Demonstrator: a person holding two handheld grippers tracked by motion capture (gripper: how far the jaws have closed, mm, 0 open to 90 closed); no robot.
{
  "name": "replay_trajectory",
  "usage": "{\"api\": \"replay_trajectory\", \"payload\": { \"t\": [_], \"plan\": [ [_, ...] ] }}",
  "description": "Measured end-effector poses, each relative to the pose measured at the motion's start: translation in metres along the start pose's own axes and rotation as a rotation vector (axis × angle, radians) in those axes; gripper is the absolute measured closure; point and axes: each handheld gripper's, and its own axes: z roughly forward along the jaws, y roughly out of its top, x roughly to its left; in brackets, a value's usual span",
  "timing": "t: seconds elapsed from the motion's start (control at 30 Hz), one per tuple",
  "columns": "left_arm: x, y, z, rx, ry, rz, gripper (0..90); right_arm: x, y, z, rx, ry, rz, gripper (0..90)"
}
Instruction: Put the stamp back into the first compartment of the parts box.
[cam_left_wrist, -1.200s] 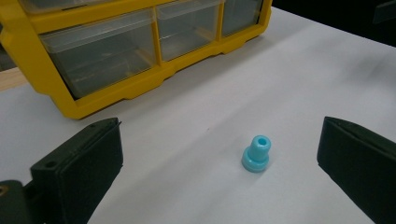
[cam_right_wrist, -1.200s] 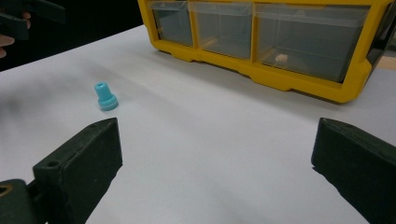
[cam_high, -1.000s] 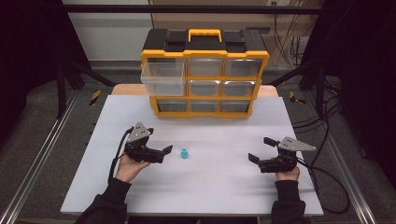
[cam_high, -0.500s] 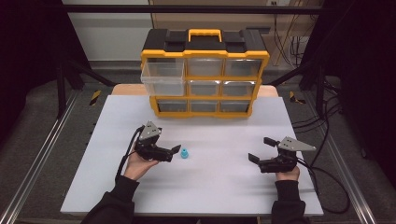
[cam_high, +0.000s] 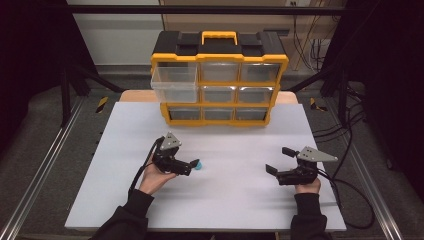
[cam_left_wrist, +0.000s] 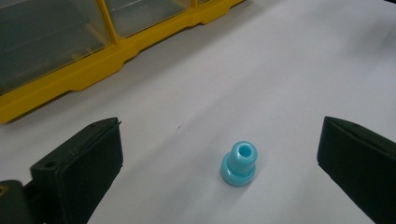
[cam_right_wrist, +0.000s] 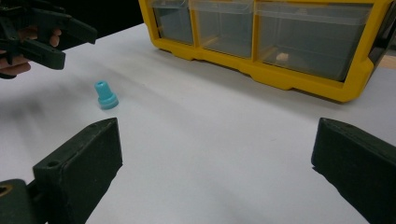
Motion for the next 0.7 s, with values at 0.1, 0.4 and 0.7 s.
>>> {"api": "replay_trajectory", "payload": {
  "t": [0.1, 0.4, 0.7],
  "plan": [
    [0.000, -0.001, 0.004, 0.012, 0.001, -0.002, 0.2, 0.000, 0.000, 0.000, 0.002, 0.000, 0.000, 2.3],
    [-0.003, -0.004, 0.015, 0.061, -0.019, -0.011, 2.8, 0.000, 0.000, 0.000, 0.004, -0.001, 0.000, 2.3],
    [-0.006, -0.006, 0.022, 0.107, -0.030, -0.005, 12.9, 0.000, 0.000, 0.000, 0.001, 0.001, 0.001, 2.3]
  ]
}}
